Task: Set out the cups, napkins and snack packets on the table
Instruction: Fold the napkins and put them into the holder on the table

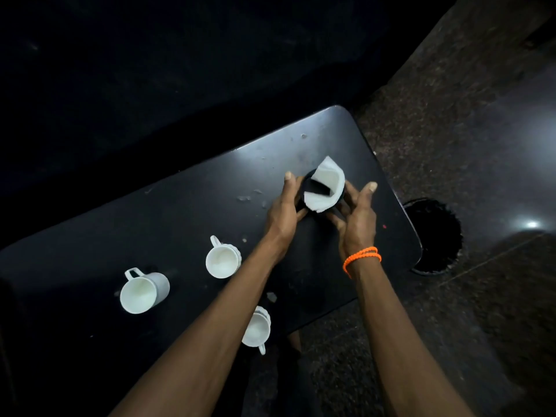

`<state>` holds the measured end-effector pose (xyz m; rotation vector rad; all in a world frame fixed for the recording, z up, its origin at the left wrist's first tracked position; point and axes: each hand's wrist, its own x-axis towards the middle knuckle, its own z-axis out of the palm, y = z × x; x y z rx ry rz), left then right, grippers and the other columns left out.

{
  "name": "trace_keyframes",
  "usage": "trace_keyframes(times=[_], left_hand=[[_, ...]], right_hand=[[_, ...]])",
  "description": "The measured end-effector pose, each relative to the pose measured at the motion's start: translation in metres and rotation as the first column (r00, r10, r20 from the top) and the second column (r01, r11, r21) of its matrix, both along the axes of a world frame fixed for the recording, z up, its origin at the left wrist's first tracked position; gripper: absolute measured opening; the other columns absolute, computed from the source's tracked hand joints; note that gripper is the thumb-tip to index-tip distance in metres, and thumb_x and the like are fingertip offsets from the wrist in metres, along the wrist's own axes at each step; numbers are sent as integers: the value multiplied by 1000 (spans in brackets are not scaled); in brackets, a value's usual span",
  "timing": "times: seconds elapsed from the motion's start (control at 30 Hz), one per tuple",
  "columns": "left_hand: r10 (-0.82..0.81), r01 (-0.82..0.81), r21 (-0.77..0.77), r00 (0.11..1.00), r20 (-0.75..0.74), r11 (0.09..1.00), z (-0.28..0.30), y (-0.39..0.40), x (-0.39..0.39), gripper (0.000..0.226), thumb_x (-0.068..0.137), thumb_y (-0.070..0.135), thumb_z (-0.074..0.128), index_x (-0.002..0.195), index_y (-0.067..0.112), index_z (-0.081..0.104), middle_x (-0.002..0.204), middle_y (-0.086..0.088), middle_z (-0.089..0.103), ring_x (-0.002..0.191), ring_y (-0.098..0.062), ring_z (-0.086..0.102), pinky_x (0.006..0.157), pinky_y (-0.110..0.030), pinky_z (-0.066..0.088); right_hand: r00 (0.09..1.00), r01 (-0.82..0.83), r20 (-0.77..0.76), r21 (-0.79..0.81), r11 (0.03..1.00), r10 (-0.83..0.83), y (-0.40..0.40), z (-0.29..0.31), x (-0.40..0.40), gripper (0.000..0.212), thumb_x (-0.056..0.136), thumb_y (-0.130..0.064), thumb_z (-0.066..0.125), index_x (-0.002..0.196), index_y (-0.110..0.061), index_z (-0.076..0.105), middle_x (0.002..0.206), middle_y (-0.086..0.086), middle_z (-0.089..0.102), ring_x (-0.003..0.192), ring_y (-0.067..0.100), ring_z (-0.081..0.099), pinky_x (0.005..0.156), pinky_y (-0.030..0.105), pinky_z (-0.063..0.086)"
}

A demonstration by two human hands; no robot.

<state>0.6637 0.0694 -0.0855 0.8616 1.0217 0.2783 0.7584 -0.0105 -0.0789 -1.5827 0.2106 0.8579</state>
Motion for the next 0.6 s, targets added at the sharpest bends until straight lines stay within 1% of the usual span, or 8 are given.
trace_keyframes(times=[0.07, 0.13, 0.2, 0.27, 0.43, 0.6], left_hand=[[-37, 37, 24, 999, -20, 999, -2, -10, -18, 63, 107, 62, 28, 148, 24, 57, 149, 5, 61, 137, -9, 57, 116, -39, 48], [-88, 89, 32, 996, -33, 995, -4, -18, -36, 67, 104, 66, 30, 150, 24, 55, 154, 3, 57, 142, -13, 54, 119, -43, 44], [-103, 105, 33, 993, -64, 994, -4, -26, -53, 69, 101, 70, 32, 150, 27, 55, 156, 5, 54, 142, -15, 53, 119, -42, 45], [-84, 87, 36, 993, -85, 996, -4, -34, -66, 72, 97, 73, 35, 149, 28, 57, 155, 6, 55, 141, -13, 55, 118, -40, 47], [-15, 16, 9, 998, -68, 1000, -3, -54, -92, 83, 87, 81, 41, 146, 27, 60, 152, 7, 59, 140, -13, 55, 116, -42, 48], [16, -14, 24, 996, -93, 1000, -3, -72, -109, 77, 87, 79, 44, 144, 30, 62, 149, 9, 61, 138, -8, 57, 114, -42, 50]], right_hand=[[999, 40, -30, 12, 999, -40, -14, -3, -17, 64, 104, -64, 25, 124, -24, 71, 126, -4, 74, 114, 11, 71, 92, 37, 60], [996, 68, -58, 14, 998, -68, -28, -6, -33, 66, 104, -64, 25, 126, -21, 70, 124, -4, 75, 114, 11, 71, 93, 40, 59], [992, 84, -92, 9, 996, -83, -40, -9, -49, 69, 103, -65, 26, 130, -18, 68, 125, -3, 74, 120, 15, 69, 94, 45, 59], [990, 86, -114, -1, 996, -86, -49, -12, -63, 71, 101, -68, 28, 133, -17, 67, 125, -3, 74, 122, 16, 67, 94, 48, 58], [993, 65, -93, -32, 997, -68, -65, -13, -88, 71, 98, -71, 32, 132, -19, 68, 122, -6, 76, 116, 13, 70, 93, 47, 60], [996, 41, -81, -85, 996, -48, -75, -12, -105, 71, 98, -71, 32, 131, -19, 68, 120, -3, 76, 112, 15, 72, 93, 46, 60]])
